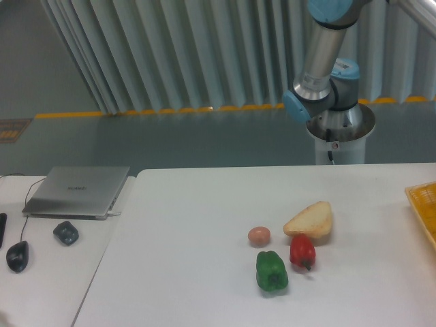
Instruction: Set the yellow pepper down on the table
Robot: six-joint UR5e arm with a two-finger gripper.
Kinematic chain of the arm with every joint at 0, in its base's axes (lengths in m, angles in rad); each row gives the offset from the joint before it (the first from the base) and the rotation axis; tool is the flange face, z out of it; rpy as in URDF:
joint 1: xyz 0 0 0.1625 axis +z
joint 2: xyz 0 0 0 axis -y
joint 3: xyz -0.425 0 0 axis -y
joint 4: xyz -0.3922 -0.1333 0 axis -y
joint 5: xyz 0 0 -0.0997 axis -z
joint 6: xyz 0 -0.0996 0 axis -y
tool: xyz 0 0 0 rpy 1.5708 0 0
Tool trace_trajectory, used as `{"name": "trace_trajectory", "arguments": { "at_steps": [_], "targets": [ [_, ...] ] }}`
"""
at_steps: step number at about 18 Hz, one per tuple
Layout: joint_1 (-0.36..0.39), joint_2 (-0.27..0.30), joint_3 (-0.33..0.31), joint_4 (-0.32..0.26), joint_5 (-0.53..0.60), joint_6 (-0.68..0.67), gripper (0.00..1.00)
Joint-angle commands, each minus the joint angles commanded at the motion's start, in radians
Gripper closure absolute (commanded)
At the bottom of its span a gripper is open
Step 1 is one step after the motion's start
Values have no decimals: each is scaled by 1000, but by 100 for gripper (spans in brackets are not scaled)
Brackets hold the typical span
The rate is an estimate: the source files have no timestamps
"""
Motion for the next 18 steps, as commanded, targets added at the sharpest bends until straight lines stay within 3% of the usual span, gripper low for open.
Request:
{"name": "trace_trajectory", "arguments": {
  "at_steps": [6,9,14,18],
  "targets": [
    [-70,46,52,-102,6,83,69],
    [-158,51,86,-185,12,90,69],
    [-274,51,103,-179,9,107,69],
    [-333,29,126,-172,8,14,69]
  ]
}}
